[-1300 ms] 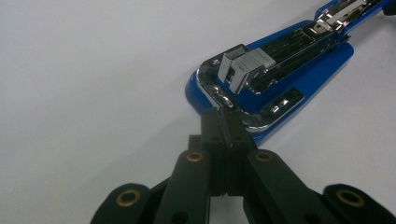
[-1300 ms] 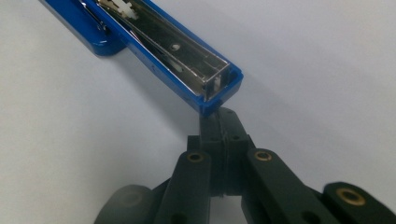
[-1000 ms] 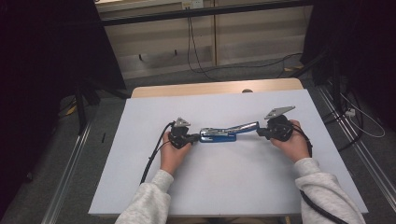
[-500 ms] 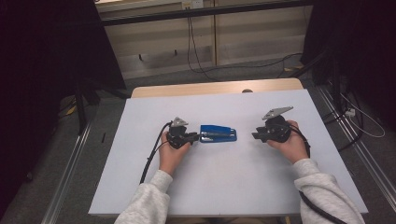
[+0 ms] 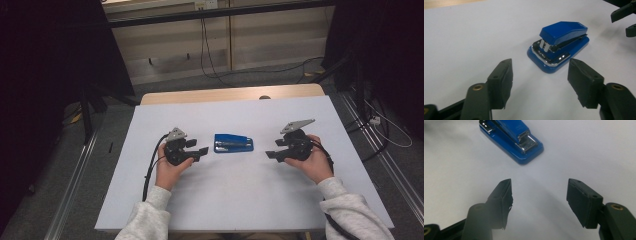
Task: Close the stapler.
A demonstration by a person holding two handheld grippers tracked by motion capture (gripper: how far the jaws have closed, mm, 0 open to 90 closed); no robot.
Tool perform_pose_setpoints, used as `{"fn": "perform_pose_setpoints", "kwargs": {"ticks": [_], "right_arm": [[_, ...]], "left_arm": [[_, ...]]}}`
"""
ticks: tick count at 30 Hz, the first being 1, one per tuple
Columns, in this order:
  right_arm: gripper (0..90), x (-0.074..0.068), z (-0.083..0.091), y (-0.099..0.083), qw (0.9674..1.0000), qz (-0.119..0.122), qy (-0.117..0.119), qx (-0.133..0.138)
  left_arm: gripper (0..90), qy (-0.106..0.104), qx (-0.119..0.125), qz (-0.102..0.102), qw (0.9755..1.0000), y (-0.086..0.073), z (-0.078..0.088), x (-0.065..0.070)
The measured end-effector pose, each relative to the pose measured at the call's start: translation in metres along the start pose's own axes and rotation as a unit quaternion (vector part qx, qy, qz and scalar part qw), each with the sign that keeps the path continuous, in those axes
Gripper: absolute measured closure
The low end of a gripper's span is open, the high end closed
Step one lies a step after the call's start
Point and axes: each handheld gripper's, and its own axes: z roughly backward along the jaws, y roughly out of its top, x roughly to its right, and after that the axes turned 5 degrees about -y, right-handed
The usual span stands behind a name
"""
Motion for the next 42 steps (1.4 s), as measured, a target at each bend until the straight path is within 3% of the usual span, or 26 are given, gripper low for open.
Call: {"fn": "perform_pose_setpoints", "kwargs": {"ticks": [8,16,42], "right_arm": [[32.3,-0.008,0.009,-0.009,1.0000,0.006,0.005,-0.004],[27.6,-0.015,0.022,-0.018,0.9999,0.006,0.008,-0.002],[21.2,-0.036,0.047,-0.044,0.9996,0.015,0.020,-0.010]], "left_arm": [[23.9,-0.001,0.008,0.006,1.0000,-0.005,0.019,0.002],[16.6,0.005,0.008,-0.014,0.9999,-0.010,0.037,0.007],[9.3,0.016,0.019,-0.011,0.9996,-0.035,0.086,0.007]]}}
